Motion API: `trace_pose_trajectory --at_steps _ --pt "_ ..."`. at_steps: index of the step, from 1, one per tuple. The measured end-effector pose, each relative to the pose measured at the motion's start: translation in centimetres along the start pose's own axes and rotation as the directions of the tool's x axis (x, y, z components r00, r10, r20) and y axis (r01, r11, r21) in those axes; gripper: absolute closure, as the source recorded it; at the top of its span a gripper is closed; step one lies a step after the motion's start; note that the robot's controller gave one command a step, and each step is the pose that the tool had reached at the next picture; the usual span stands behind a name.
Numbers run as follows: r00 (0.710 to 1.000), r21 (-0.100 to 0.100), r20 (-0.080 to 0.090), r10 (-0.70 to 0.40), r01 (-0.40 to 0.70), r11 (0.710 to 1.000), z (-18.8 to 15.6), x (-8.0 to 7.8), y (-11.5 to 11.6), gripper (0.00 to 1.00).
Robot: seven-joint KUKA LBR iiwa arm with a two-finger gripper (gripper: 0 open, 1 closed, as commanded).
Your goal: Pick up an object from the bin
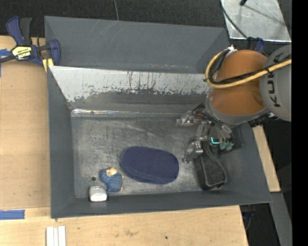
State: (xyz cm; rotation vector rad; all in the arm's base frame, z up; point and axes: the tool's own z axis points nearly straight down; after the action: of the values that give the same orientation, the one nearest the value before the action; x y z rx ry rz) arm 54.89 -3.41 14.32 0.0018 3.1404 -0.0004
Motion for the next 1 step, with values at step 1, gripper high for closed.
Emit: trace_pose_trajectory --at_steps 1 --pt "0.995 -0.003 0.008 0.101 -0.101 0.995 -6.19 0.32 4.3 0.0"
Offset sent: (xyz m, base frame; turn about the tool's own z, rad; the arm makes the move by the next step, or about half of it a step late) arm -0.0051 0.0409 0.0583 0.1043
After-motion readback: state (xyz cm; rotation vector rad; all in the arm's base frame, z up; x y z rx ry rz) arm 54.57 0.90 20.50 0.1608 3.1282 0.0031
